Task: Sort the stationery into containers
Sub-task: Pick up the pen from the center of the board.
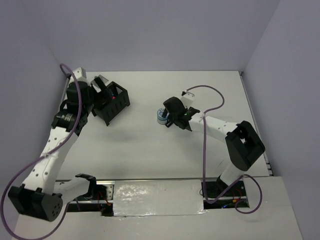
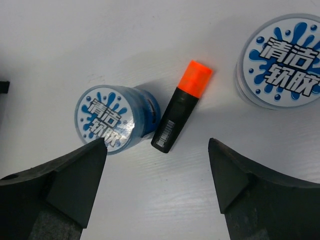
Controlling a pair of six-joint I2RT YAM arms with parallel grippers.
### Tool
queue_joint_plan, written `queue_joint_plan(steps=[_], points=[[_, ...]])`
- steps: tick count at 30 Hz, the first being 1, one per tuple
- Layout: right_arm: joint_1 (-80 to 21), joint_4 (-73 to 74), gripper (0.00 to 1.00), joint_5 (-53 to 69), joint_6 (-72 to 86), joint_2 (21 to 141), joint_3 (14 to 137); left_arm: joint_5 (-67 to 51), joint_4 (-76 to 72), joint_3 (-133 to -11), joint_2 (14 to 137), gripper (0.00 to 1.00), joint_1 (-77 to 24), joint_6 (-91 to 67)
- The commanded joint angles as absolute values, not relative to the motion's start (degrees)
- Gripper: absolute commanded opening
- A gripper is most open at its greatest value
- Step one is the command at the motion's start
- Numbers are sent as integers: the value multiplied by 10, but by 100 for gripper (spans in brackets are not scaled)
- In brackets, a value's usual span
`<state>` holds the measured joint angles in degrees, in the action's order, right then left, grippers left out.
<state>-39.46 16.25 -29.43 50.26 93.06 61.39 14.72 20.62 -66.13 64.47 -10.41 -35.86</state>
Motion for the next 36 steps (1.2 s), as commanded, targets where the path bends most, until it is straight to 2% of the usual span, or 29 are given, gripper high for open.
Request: queue_joint_plan(steps=[1,5,9,15,33,35,36], points=[[-390,190,86,-350,587,944,631,48,273,-643,600,99,-112,-313],[-385,179,78,-367,631,943,609,18,326,-624,540,99,-118,-265],[-375,183,76,-359,633,975,626,32,332,-588,505,99,-118,-240],[-366,222,72,-354,656,1032,663,9,312,-529,512,99,-118,-229],[-358,236,64,-315,645,1120,696,-13,311,-520,512,99,-118,-217],[-356,242,53,-310,645,1123,697,-13,310,-519,511,99,-118,-216],[-357,243,44,-309,649,1120,693,-14,310,-519,511,99,-118,-216]])
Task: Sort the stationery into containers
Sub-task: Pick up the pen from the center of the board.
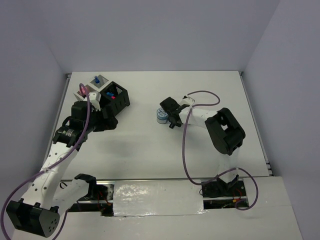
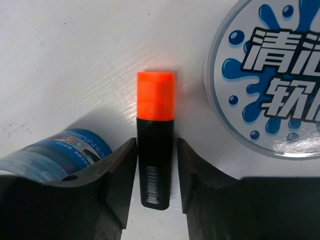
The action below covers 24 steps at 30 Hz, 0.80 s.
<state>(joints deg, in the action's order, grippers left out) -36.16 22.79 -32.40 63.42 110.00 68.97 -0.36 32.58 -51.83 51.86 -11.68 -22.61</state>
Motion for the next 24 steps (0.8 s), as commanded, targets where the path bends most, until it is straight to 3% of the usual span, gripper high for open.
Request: queue_joint_plan(steps=[1,5,6,7,8,9,14,19,24], points=[[-357,242,42,-309,650,1115,686,-15,310,-520,511,99,-118,-215],[-357,182,30,-282,646,1080,606,-18,309,-519,511,99,-118,-214],[-357,172,18,-275,639,1072,594,-19,309,-519,511,99,-118,-216],[-358,164,16,-269,636,1061,581,-20,309,-519,510,99,-118,-216],[-357,150,3,-261,630,1056,562,-21,308,-518,510,99,-118,-218],[-357,148,0,-253,621,1041,554,-26,307,-518,510,99,-118,-220],[-368,-25,0,-196,497,939,441,-97,282,-517,513,99,-118,-248],[-396,-72,0,-174,369,808,386,-256,151,-481,524,99,-135,-342],[-449,-85,0,-171,303,696,358,-192,79,-494,563,99,-259,-402]])
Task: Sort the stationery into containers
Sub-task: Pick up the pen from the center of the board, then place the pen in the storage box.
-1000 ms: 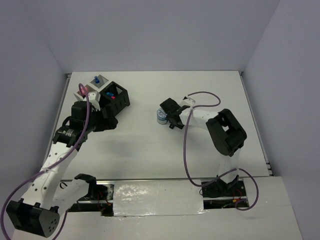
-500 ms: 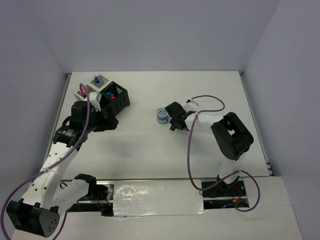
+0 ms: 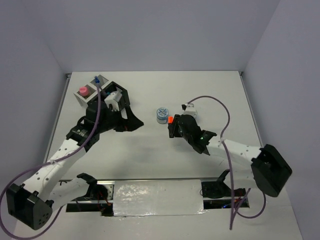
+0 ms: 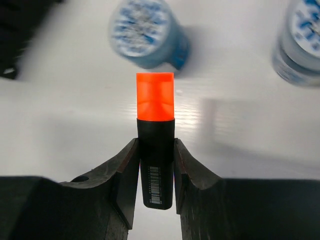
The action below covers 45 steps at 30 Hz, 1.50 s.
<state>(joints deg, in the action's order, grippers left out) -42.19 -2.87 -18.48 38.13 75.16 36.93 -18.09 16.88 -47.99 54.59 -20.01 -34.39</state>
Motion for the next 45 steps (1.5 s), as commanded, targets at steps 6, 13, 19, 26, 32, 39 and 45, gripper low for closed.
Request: queue_joint_plan(steps=[6,13,19,26,32,39,45], points=[[-542,-177,0,-139,219,599,329,-116,22,-504,615,98,-340,-479],[-579,-190,0,-150,200,555,332,-103,-9,-498,638,95,-366,-505],[-593,-214,0,-122,185,549,325,-95,-32,-482,638,91,-367,-514],[-596,-228,0,-124,189,562,330,-122,-60,-474,646,46,-367,-519],[-580,-222,92,-159,187,563,329,-83,2,-527,688,0,-366,-480],[-463,-154,100,-123,226,462,265,102,140,-672,764,0,-224,-401],[-447,-94,100,-135,211,387,258,190,146,-805,863,0,-105,-372]])
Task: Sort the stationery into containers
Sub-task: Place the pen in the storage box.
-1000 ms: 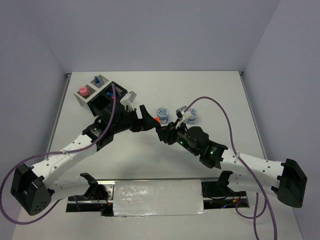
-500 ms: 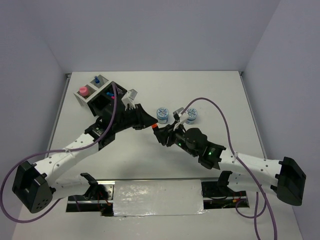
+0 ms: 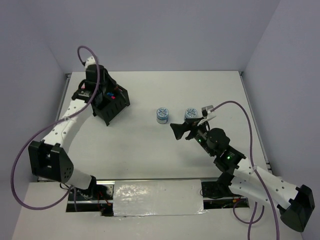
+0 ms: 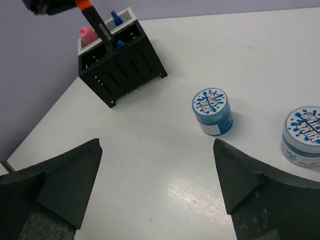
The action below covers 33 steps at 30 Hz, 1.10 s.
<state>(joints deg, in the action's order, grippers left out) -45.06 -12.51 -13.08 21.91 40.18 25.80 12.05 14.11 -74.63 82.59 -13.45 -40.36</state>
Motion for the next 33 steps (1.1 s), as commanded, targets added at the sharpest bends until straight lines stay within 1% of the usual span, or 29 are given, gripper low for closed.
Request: queue_joint_plan(steps=[1,3,7,11,14,15,16,17,20,22,23,24,27,29,31,33], points=[[-446,-91,100,-134,210,387,258,206,143,-821,874,0,-102,-368],[-446,-88,100,-127,209,387,257,235,133,-862,910,0,-92,-350],[-446,-92,100,-115,211,388,250,241,104,-905,956,6,-80,-313],[-444,-93,100,-114,209,389,248,248,83,-901,975,8,-69,-296],[-445,-94,100,-114,206,390,250,250,46,-862,961,16,-67,-293],[-443,-96,100,-112,206,390,250,243,20,-840,956,22,-67,-288],[-444,-97,100,-111,205,391,251,238,9,-831,952,25,-67,-289],[-444,-95,100,-109,204,392,253,233,5,-822,950,31,-67,-289],[-444,-94,100,-108,206,393,256,214,-25,-801,954,40,-67,-296],[-445,-97,100,-110,206,394,255,207,-24,-796,961,48,-67,-301],[-443,-97,100,-110,206,395,255,204,-25,-794,962,55,-67,-304],[-444,-98,100,-112,206,397,255,204,-25,-792,963,71,-67,-306],[-439,-90,100,-126,215,419,266,207,-6,-795,962,93,-67,-318],[-425,-59,100,-126,223,465,299,213,18,-794,946,99,-67,-336],[-416,-25,100,-124,225,525,323,216,54,-802,919,99,-67,-355],[-415,7,100,-145,236,573,358,203,130,-817,889,99,-67,-385]])
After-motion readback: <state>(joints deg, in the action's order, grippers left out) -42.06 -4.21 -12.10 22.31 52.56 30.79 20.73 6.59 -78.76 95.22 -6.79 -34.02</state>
